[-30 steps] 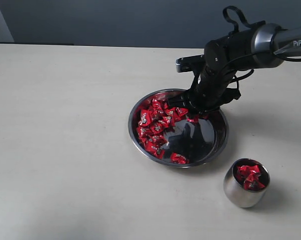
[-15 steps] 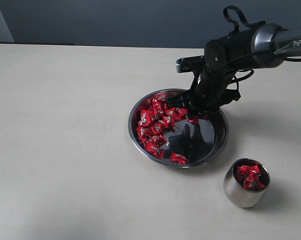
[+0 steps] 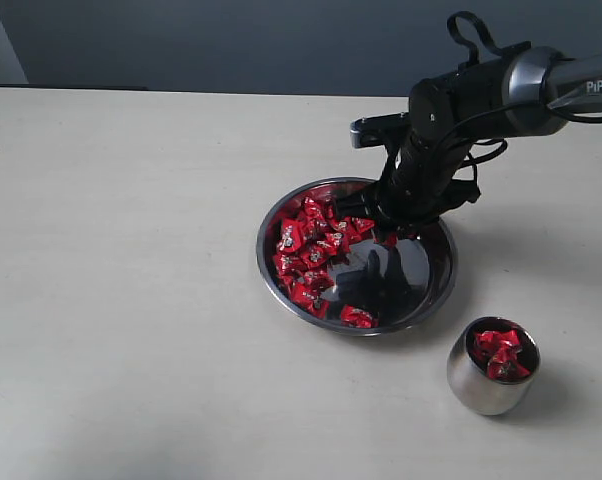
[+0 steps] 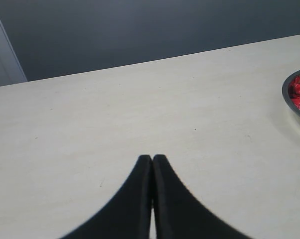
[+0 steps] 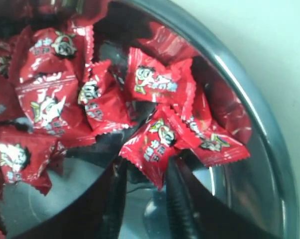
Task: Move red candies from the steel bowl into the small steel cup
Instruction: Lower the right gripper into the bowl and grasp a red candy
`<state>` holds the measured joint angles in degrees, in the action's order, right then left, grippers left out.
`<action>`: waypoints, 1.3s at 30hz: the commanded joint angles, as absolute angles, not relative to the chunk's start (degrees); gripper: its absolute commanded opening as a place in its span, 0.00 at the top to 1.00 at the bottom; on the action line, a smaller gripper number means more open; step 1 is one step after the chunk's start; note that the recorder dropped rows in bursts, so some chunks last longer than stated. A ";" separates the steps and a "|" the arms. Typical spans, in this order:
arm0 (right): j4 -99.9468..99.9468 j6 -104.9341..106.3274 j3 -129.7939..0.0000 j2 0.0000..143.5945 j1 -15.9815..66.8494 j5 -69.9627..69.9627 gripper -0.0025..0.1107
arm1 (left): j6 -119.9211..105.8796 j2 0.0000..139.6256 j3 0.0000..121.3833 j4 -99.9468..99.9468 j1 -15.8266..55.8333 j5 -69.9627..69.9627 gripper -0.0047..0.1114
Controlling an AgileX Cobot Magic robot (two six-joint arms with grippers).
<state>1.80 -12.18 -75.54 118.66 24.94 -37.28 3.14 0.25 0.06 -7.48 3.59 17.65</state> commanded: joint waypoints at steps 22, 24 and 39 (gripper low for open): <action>2.26 -11.80 -75.82 119.79 24.69 -35.67 0.75 | 3.46 0.00 0.00 -7.59 4.06 17.27 0.96; 2.15 -11.80 -75.82 120.31 24.69 -34.85 0.76 | 3.46 0.00 0.00 -7.59 4.06 17.27 0.96; 1.34 -11.80 -75.82 122.46 24.69 -34.99 0.98 | 3.46 0.00 0.00 -7.59 4.06 17.27 0.96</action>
<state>1.30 -12.07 -75.90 121.54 24.94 -34.44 3.14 0.25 0.06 -7.48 3.59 17.65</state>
